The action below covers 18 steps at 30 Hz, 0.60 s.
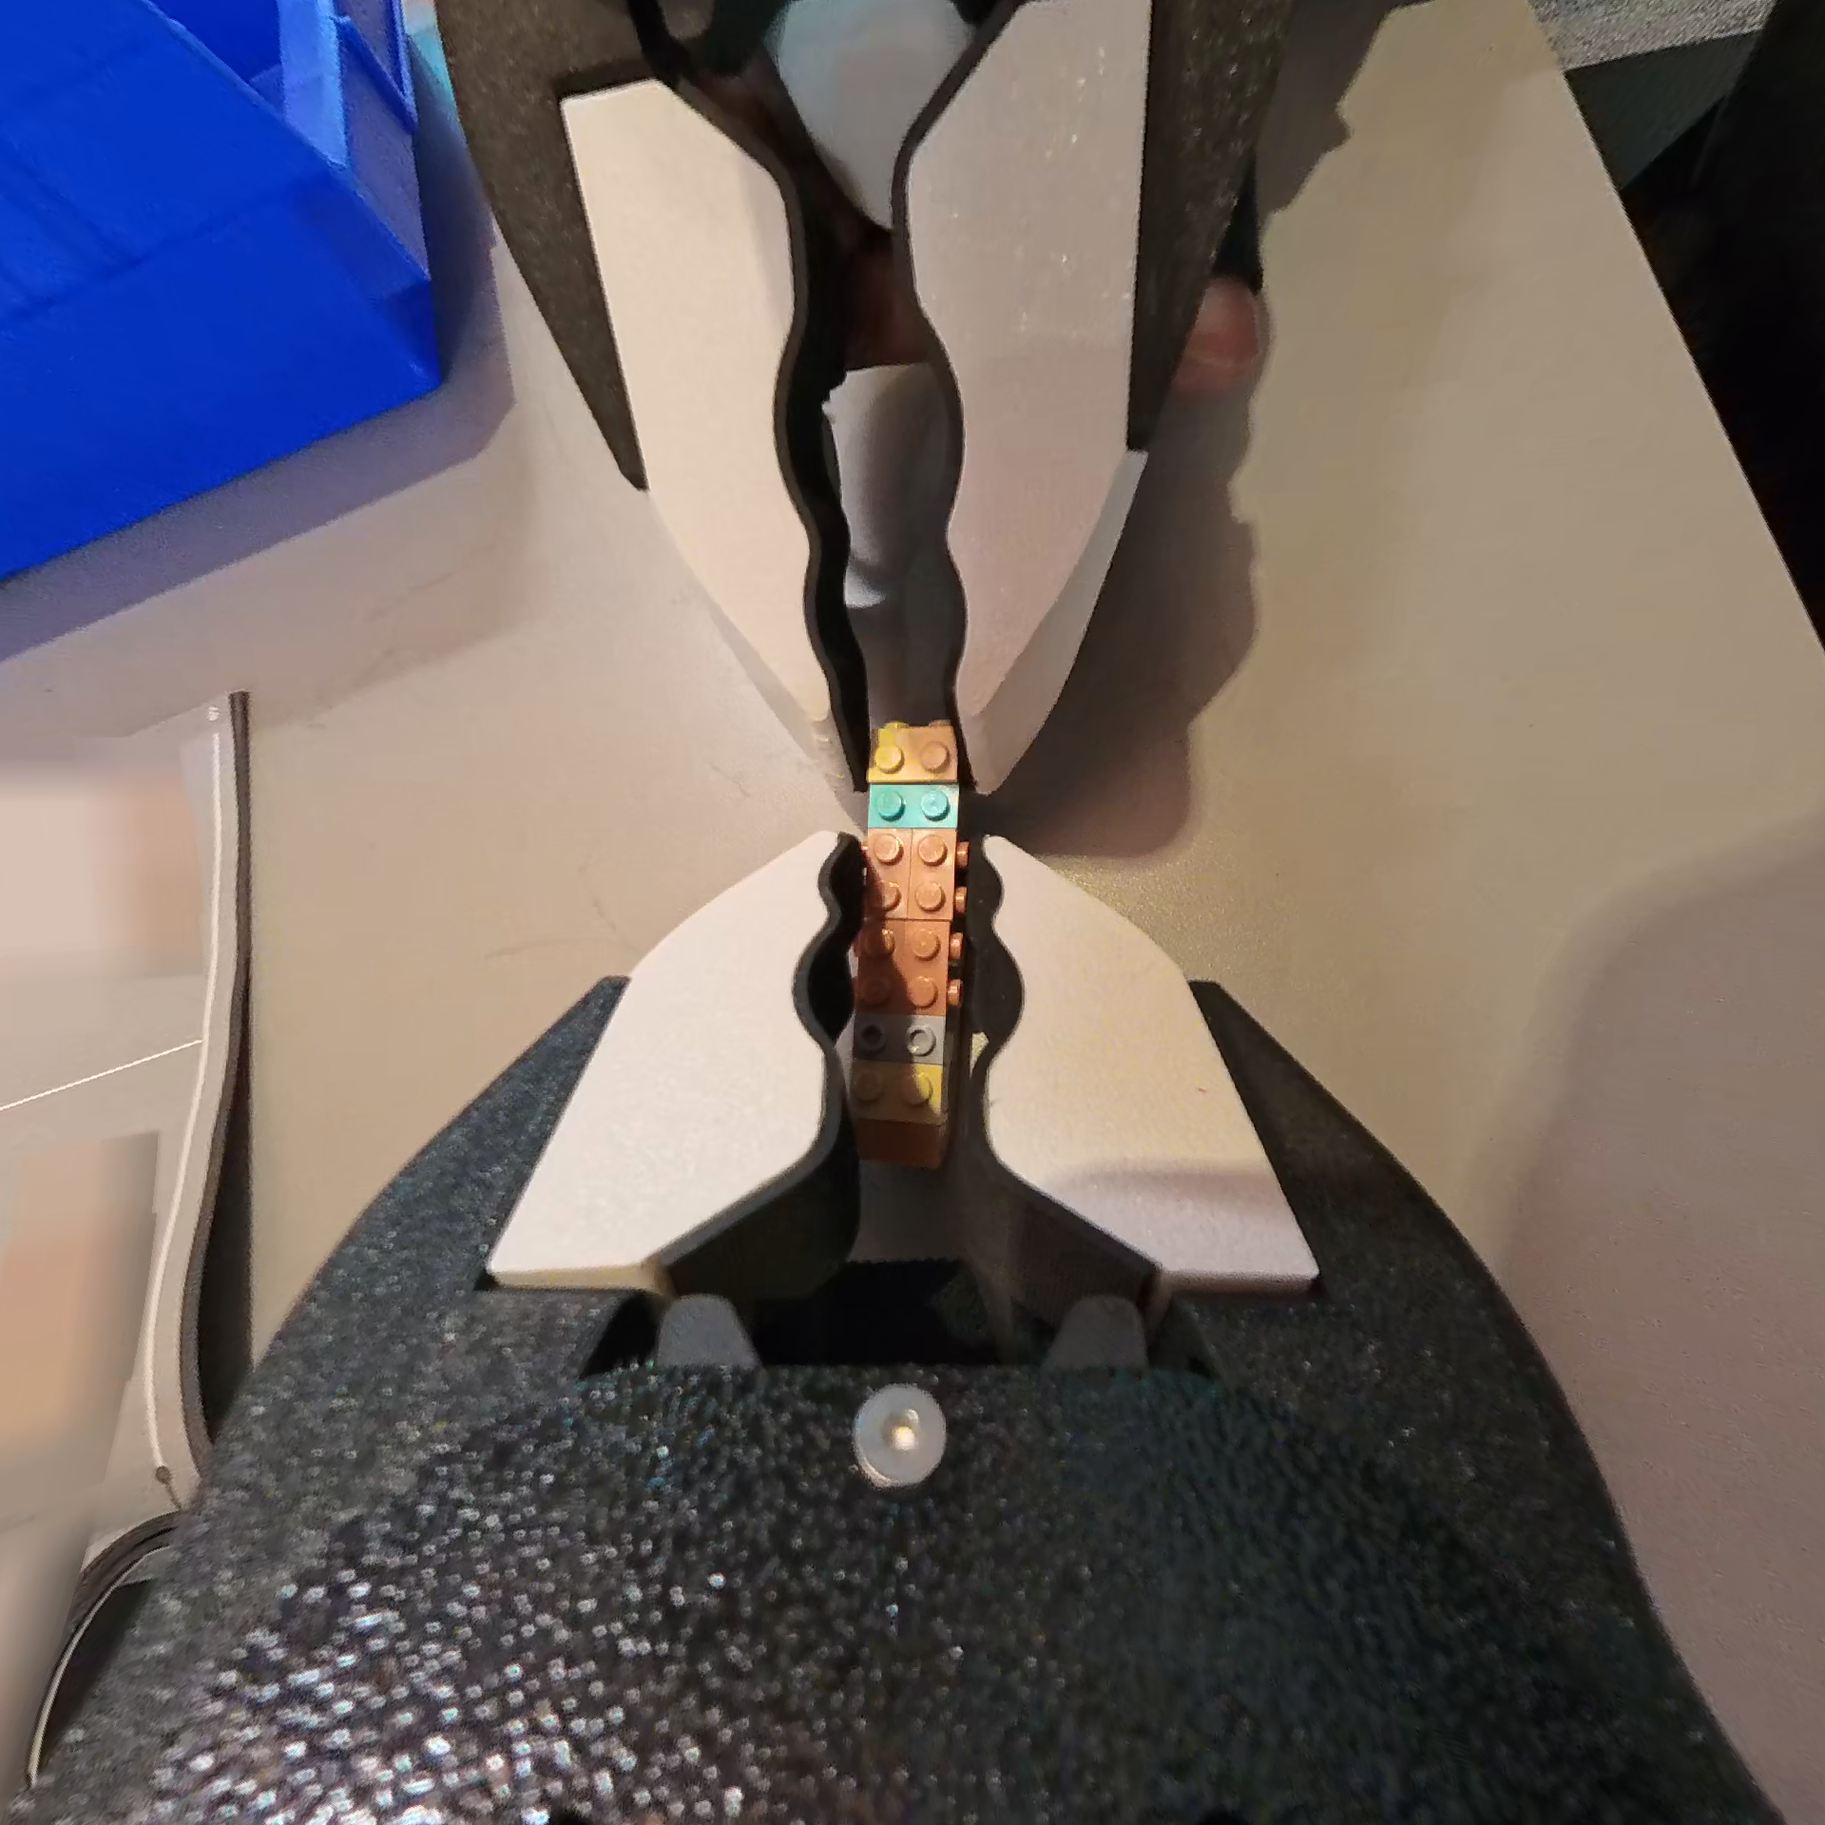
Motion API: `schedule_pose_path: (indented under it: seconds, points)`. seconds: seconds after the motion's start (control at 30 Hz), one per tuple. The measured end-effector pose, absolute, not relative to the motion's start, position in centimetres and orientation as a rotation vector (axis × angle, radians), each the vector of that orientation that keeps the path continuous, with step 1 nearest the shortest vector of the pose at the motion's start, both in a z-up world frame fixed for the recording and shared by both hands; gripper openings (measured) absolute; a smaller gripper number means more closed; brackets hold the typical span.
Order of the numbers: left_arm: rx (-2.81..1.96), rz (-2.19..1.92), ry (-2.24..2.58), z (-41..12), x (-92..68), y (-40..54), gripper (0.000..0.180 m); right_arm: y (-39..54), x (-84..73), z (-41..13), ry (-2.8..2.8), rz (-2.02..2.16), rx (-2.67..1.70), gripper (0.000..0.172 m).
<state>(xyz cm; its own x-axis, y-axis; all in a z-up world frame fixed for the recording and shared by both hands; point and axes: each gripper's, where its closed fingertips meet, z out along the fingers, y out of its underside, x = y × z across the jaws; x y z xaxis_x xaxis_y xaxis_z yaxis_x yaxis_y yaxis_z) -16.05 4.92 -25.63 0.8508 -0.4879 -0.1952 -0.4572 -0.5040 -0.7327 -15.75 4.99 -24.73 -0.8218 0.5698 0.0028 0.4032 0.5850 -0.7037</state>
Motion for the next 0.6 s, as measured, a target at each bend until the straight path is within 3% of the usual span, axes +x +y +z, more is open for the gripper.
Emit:
schedule_pose_path:
  seconds: [0.27,0.6]
  points:
    - [-2.166,-0.079,0.662,-25.3,-16.1,4.9,0.020,4.9,-15.8,-24.1,-2.562,1.076,-0.696,0.033]
    - [-2.159,-0.274,0.499,-24.0,-16.7,4.5,0.020,6.4,-16.8,-22.3,-2.244,0.791,-0.008,0.050]
